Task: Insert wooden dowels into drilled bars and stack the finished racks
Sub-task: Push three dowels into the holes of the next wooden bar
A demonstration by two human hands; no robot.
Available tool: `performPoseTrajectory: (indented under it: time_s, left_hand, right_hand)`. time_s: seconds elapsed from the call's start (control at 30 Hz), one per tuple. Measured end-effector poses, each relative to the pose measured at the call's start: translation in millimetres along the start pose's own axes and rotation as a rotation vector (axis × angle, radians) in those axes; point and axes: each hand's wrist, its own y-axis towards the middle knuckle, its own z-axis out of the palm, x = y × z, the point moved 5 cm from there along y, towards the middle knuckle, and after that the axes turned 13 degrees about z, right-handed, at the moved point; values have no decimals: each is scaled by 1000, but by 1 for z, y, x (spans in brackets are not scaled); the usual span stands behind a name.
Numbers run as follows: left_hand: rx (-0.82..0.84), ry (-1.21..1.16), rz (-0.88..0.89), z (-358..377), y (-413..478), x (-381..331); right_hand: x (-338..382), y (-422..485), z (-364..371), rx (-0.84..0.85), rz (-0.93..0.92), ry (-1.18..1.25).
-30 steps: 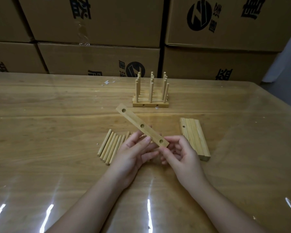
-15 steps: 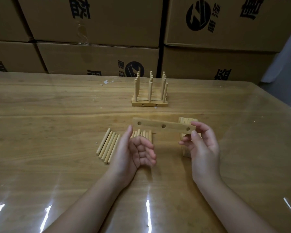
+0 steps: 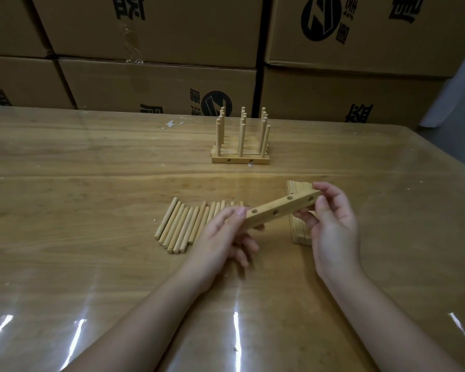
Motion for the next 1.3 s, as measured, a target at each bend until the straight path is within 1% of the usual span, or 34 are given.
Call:
performPoseTrajectory:
  time_s: [0.03,0.1,0.23,0.3,0.37,0.4,0.47,0.53,0.57,0.6,0.63,0.67,0.73,0.8,0.83,0.93,1.0,1.13,1.23,1.3]
  left_hand:
    - [54,3,-9,4,-1,-1]
    - [110,15,-10,6,-2,-4]
    - [254,140,-20,14,-6,-7]
    - [273,170,-25,17,-8,-7]
    - [205,119,-5,16,-6,-11]
    - [143,86,11,13,-4,-12]
    - [17,42,35,5,-1,-11]
    - [-62,9,34,-2,1,-7]
    - [-90,-10,33,-5,2,-6]
    - [-120,-28,36,-7,3,-5]
    - [-161,-44,41,-10,3,-5]
    - [-217,-63,45,-13,3,-5]
    - [-348,-125,36,-20,4,-3]
    - [-427,-174,18,-25,4,-2]
    - [-437,-178,15,-25,4,-2]
    - [-397,-160,33,-21,4,-5]
    - [-391,-152,28,-19,4,-5]
    - [-389,-135,26,-20,4,-5]
    - [-367,-117,19,-19,3,-4]
    - [-363,-112,13,-18,2,-3]
  right_hand:
    - [0,-1,2,5,-9,-14]
    - [1,-2,2,21,-16,-21]
    - [-3,0,4,104,42,24]
    - [-7,-1,9,160,58,50]
    - [-11,-6,15,234,44,-18]
    - [-13,-8,18,267,30,-101]
    - [-20,-15,24,298,-29,-380]
    - [-21,-20,31,263,-207,-742]
    - [-19,-24,34,248,-322,-865]
    - [-18,-27,36,246,-409,-938]
    - [-18,-29,37,248,-453,-992]
    - [-18,-29,38,246,-465,-1045]
    - [-21,-28,37,235,-412,-1148]
    - [-26,-27,37,253,-372,-1241]
    - [-28,-27,39,279,-380,-1281]
    - [-31,-31,47,365,-444,-1369]
    - [-32,-32,48,376,-442,-1391]
    - [-28,-33,47,337,-459,-1409]
    - [-27,-35,47,278,-467,-1538]
    - [-27,-34,45,224,-431,-1620]
